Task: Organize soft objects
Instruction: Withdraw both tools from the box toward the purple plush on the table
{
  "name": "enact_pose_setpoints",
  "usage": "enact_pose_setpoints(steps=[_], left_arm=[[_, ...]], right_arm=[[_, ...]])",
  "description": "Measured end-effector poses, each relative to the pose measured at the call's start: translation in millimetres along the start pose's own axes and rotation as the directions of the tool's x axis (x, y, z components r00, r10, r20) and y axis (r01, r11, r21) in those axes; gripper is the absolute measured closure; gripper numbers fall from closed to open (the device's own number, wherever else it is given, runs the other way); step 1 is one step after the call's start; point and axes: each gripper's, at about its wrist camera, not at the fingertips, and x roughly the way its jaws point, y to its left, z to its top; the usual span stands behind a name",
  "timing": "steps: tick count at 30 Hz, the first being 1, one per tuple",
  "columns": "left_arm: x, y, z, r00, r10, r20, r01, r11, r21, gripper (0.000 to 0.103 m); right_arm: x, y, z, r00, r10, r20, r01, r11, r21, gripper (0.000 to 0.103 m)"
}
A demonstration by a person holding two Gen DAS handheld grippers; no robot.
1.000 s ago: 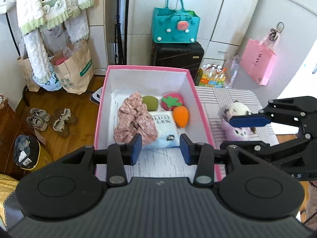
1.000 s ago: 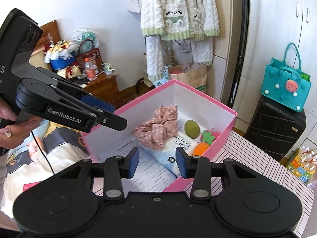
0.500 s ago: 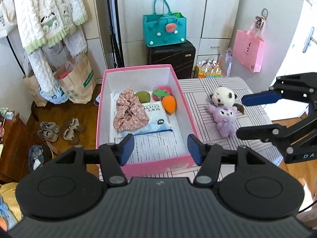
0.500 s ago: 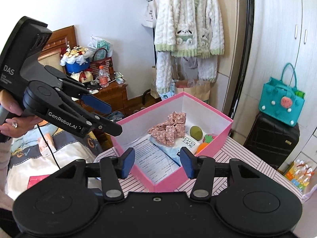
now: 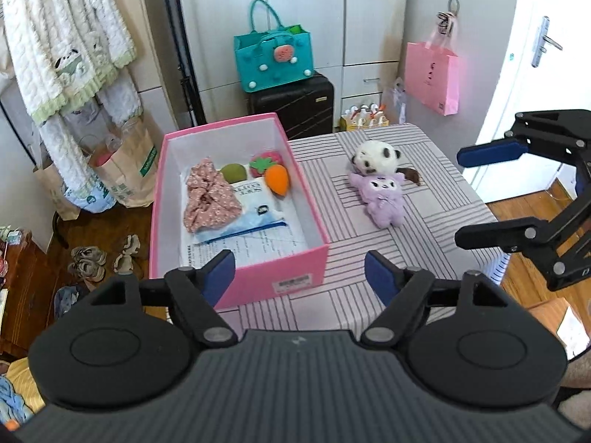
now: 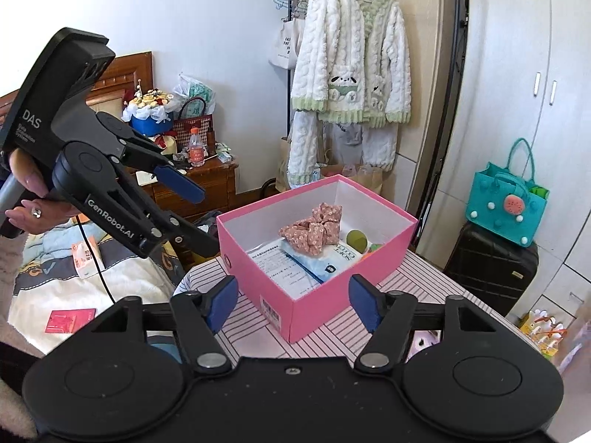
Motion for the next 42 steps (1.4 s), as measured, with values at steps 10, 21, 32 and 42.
enact_pose_setpoints(steps=[10, 21, 32, 42], left_arm=[[17, -36, -30, 0.999, -0.036, 0.034, 0.034, 0.998, 0.054, 0.011], [55, -64, -47, 0.987, -0.041, 0.153, 0.036, 0.999, 0.041, 0.002], [107, -96, -23, 0.961, -0.116, 0.251, 0.097, 0.992, 0.087, 0.001], [165, -102, 3, 0.963, -0.160, 0.218, 0.159, 0.987, 0.024, 0.003]], right_arm=[[-19, -16, -54, 0.999, -0.044, 0.020, 0.042, 0.997, 0.068, 0.013], [-5, -46, -116, 0.992, -0.110, 0.056, 0.103, 0.988, 0.117, 0.010], [49, -97, -167, 0.976, -0.202, 0.084, 0.169, 0.939, 0.298, 0.010], [98, -108, -177, 0.972, -0.231, 0.041, 0.210, 0.935, 0.285, 0.010]])
